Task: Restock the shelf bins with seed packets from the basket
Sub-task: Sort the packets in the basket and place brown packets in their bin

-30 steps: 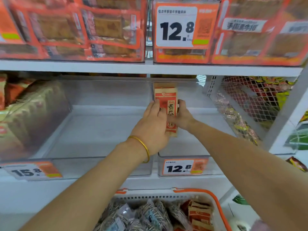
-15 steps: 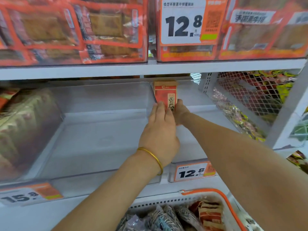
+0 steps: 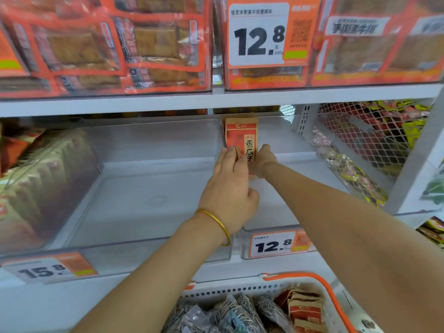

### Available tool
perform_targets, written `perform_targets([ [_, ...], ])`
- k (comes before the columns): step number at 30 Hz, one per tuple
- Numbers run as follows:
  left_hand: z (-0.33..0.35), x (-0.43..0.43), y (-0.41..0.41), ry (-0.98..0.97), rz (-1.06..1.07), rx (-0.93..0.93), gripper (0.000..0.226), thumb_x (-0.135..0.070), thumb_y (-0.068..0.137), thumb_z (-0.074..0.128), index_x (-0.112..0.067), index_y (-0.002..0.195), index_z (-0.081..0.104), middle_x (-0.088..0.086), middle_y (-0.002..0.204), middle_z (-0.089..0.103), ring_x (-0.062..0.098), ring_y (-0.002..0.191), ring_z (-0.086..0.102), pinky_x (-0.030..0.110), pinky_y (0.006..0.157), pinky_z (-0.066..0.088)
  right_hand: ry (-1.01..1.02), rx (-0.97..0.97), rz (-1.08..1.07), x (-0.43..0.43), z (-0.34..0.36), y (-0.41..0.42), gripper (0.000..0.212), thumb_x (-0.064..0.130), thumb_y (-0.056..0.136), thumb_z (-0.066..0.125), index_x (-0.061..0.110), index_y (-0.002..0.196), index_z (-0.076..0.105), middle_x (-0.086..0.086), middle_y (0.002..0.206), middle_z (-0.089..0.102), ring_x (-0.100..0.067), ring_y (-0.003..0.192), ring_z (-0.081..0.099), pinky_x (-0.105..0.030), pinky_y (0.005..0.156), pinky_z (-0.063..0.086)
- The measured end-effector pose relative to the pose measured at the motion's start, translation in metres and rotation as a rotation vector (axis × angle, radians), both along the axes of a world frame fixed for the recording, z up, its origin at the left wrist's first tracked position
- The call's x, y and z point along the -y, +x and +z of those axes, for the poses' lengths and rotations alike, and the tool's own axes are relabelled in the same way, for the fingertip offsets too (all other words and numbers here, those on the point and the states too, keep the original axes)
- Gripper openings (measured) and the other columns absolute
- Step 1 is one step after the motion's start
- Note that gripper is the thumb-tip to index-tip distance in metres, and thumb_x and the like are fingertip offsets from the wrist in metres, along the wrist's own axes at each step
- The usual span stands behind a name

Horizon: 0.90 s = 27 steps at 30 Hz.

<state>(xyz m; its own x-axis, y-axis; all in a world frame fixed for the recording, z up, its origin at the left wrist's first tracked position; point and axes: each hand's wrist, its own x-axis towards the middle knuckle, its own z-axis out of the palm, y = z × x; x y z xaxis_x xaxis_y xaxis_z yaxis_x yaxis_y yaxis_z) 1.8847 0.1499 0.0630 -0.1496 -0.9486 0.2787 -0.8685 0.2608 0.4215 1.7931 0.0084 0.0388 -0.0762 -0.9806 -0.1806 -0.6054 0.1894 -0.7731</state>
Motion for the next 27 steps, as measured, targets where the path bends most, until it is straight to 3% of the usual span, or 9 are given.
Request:
perform_targets([
  [3,0.003,-0.003,0.004,-0.099,-0.018,-0.05,0.059,-0.022,0.088,0.043,-0.006,0.143,0.031,0.01,0.155,0.017,0.023,0.145,0.006,0.032,0.118,0.011,-0.126,-0.079,0.063,-0.029,0.024,-0.013,0.054,0.02,0.081,0.072,0.005,0.119,0.037,-0.011,0.113,0.051,-0.026,0.108,0.054,-0.027,0.074,0.04],
  [5,0.007,-0.019,0.006,-0.263,-0.032,-0.117,0.056,-0.026,0.081,0.039,-0.003,0.132,0.046,0.016,0.145,0.036,0.032,0.138,0.027,0.031,0.116,0.018,-0.348,-0.084,0.111,-0.07,0.044,-0.029,0.051,0.016,0.084,0.069,0.003,0.127,0.044,-0.01,0.115,0.053,-0.022,0.102,0.055,-0.026,0.082,0.043],
  [6,0.005,-0.034,0.005,-0.349,-0.032,-0.147,0.052,-0.024,0.08,0.039,-0.002,0.126,0.052,0.016,0.14,0.043,0.033,0.132,0.035,0.029,0.112,0.02,-0.447,-0.066,0.137,-0.101,0.05,-0.041,0.044,0.013,0.084,0.067,0.006,0.124,0.05,-0.009,0.113,0.056,-0.02,0.093,0.056,-0.029,0.084,0.046],
  [9,-0.019,-0.086,-0.006,-0.497,-0.104,-0.145,0.035,-0.009,0.079,0.047,-0.003,0.111,0.06,0.013,0.125,0.055,0.031,0.114,0.049,0.03,0.1,0.03,-0.539,0.067,0.239,-0.193,0.043,-0.083,0.021,0.004,0.085,0.063,0.014,0.104,0.061,-0.002,0.094,0.062,-0.016,0.076,0.061,-0.026,0.068,0.053],
  [12,-0.069,-0.123,-0.019,-0.362,-0.24,-0.058,0.029,-0.007,0.077,0.046,-0.006,0.101,0.063,0.011,0.114,0.061,0.028,0.101,0.052,0.035,0.087,0.039,-0.294,0.007,0.345,-0.242,-0.006,-0.114,0.017,0.0,0.086,0.061,0.015,0.093,0.063,-0.003,0.085,0.064,-0.017,0.071,0.063,-0.021,0.059,0.048],
  [16,-0.131,-0.131,-0.027,-0.032,-0.335,0.11,0.033,-0.011,0.078,0.04,-0.011,0.098,0.066,0.007,0.113,0.061,0.024,0.099,0.052,0.043,0.082,0.048,0.049,-0.519,0.495,-0.217,-0.106,-0.132,0.022,0.005,0.089,0.053,0.006,0.109,0.062,-0.011,0.113,0.062,-0.026,0.104,0.056,-0.026,0.083,0.04],
  [19,-0.15,-0.132,-0.028,0.029,-0.338,0.139,0.034,-0.014,0.077,0.038,-0.013,0.093,0.067,0.006,0.11,0.063,0.018,0.099,0.047,0.035,0.086,0.049,0.074,-0.7,0.481,-0.2,-0.158,-0.142,0.028,0.006,0.09,0.048,0.007,0.117,0.055,-0.014,0.123,0.054,-0.032,0.113,0.052,-0.037,0.092,0.043],
  [22,-0.154,-0.132,-0.025,0.056,-0.327,0.136,0.035,-0.018,0.079,0.036,-0.013,0.093,0.068,0.005,0.109,0.062,0.015,0.102,0.043,0.032,0.089,0.045,0.072,-0.713,0.418,-0.203,-0.187,-0.147,0.039,-0.002,0.088,0.044,0.006,0.127,0.046,-0.015,0.132,0.045,-0.033,0.122,0.045,-0.043,0.09,0.043],
  [27,-0.158,-0.131,-0.021,0.136,-0.293,0.166,0.034,-0.019,0.08,0.036,-0.014,0.095,0.067,0.004,0.112,0.061,0.023,0.102,0.055,0.033,0.089,0.046,-0.001,-0.803,0.276,-0.207,-0.206,-0.148,0.04,-0.006,0.086,0.048,0.007,0.123,0.046,-0.014,0.125,0.039,-0.033,0.111,0.046,-0.037,0.077,0.045],
])
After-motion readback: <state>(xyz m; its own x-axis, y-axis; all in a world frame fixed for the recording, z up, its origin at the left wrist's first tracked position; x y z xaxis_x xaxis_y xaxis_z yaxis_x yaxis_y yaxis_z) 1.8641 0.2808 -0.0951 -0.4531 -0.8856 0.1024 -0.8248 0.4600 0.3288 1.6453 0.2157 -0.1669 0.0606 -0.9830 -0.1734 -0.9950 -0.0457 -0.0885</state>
